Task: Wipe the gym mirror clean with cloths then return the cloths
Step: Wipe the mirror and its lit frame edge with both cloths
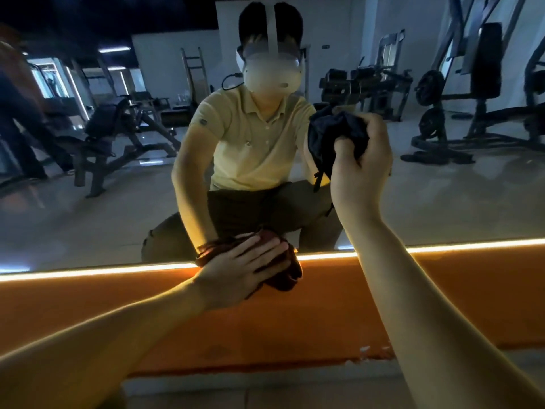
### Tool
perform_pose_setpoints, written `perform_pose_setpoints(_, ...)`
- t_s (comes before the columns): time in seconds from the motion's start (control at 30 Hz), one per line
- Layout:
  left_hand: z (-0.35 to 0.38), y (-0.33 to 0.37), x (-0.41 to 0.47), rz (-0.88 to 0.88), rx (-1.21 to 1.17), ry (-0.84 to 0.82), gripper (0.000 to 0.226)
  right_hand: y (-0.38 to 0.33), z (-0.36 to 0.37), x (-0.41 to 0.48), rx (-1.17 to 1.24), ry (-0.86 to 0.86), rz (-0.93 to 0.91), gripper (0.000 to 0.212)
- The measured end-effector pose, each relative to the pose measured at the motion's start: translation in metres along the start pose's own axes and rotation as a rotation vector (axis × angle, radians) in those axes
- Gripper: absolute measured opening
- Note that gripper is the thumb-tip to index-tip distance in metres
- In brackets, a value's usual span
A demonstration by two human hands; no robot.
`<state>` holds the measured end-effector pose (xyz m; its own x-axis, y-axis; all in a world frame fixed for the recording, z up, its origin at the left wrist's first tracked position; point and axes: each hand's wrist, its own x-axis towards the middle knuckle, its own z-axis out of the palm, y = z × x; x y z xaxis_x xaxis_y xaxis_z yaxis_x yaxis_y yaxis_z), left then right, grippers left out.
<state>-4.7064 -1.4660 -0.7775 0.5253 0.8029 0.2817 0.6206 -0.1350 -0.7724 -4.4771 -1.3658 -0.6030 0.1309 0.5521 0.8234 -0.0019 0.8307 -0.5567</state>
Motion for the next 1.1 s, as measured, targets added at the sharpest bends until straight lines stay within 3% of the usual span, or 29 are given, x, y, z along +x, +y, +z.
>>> perform_pose_setpoints(0.07,-0.012,-0.012,-0.006,-0.003,0.012,-0.022,0.096,-0.001,0.0,-0.001,0.019,-0.012,0.006,0.022)
perform_pose_setpoints(0.13,-0.031,-0.037,-0.01,-0.125,0.025,0.028,0.101,-0.001,0.001,0.0,0.05,-0.028,0.0,0.023)
perform_pose_setpoints(0.3,-0.086,-0.12,-0.031,-0.74,0.027,0.355,0.054,-0.002,0.013,-0.006,0.056,-0.076,-0.084,0.025)
perform_pose_setpoints(0.4,-0.093,-0.15,-0.048,-1.198,-0.015,0.475,0.056,-0.007,0.027,-0.013,0.088,-0.109,-0.101,0.024)
perform_pose_setpoints(0.47,-0.09,-0.148,-0.051,-1.56,-0.26,0.605,0.058,-0.011,0.036,-0.021,0.085,-0.159,-0.122,0.025)
perform_pose_setpoints(0.5,-0.088,-0.14,-0.046,-1.66,-0.357,0.665,0.058,-0.012,0.04,-0.023,0.069,-0.184,-0.137,0.026)
perform_pose_setpoints(0.57,-0.084,-0.11,-0.022,-1.637,-0.426,0.691,0.057,-0.014,0.047,-0.026,0.055,-0.207,-0.162,0.027)
perform_pose_setpoints(0.77,-0.081,-0.054,0.041,-0.86,-0.298,0.461,0.059,-0.018,0.063,-0.024,0.172,-0.136,-0.099,0.028)
perform_pose_setpoints(0.83,-0.077,-0.067,0.017,-0.735,-0.226,0.411,0.057,-0.018,0.067,-0.024,0.165,-0.124,-0.099,0.029)
perform_pose_setpoints(0.93,-0.066,-0.101,-0.047,-0.88,-0.13,0.44,0.056,-0.021,0.072,-0.025,0.134,-0.114,-0.125,0.03)
perform_pose_setpoints(1.1,-0.06,-0.138,-0.121,-1.467,-0.32,0.559,0.062,-0.016,0.072,-0.028,0.107,-0.143,-0.17,0.03)
